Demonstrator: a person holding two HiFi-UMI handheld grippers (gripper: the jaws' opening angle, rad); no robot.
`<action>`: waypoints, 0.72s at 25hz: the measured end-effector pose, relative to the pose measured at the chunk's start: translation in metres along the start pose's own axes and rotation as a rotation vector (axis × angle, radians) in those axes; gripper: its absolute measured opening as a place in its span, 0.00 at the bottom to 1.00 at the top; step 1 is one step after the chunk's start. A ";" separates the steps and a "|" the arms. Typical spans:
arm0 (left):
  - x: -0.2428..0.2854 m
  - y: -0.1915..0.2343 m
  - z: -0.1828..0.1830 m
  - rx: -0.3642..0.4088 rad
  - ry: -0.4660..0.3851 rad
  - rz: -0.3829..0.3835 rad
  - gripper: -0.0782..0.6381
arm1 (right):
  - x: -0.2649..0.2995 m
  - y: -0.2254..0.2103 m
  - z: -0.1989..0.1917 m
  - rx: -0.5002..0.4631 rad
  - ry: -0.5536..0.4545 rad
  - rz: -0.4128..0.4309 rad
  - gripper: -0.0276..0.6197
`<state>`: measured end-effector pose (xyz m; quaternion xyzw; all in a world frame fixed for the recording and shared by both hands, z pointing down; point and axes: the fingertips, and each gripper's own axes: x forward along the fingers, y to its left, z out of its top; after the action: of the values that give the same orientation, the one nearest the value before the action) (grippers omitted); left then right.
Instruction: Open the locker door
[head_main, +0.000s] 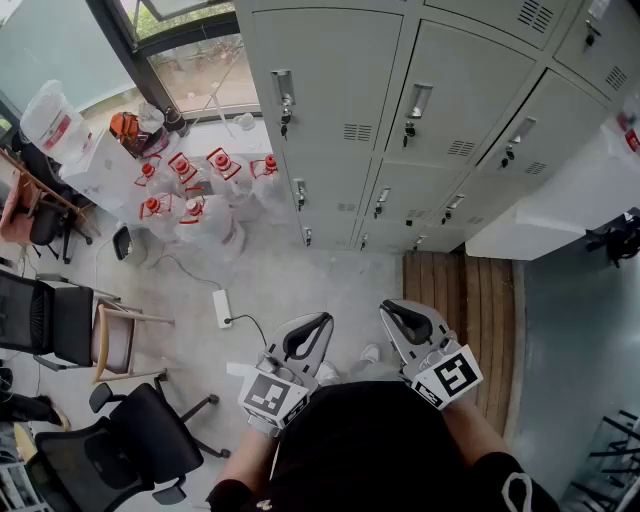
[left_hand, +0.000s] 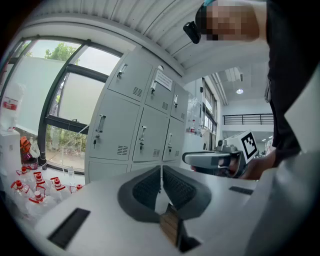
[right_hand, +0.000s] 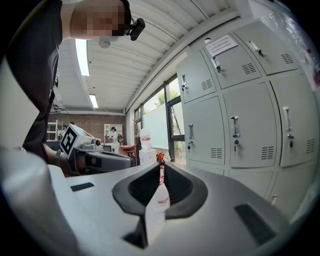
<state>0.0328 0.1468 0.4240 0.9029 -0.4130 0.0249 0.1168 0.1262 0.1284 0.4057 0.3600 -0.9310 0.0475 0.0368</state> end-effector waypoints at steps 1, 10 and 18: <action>0.003 -0.002 -0.001 0.004 0.006 0.004 0.15 | -0.002 -0.003 0.001 0.003 -0.001 0.004 0.11; 0.044 -0.029 0.002 0.030 0.032 -0.029 0.15 | -0.031 -0.040 0.000 0.033 -0.012 -0.017 0.11; 0.091 -0.061 -0.011 0.033 0.081 -0.043 0.15 | -0.058 -0.087 -0.002 0.125 -0.065 -0.019 0.12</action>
<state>0.1388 0.1201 0.4356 0.9116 -0.3881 0.0659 0.1188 0.2277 0.1035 0.4069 0.3720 -0.9234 0.0934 -0.0158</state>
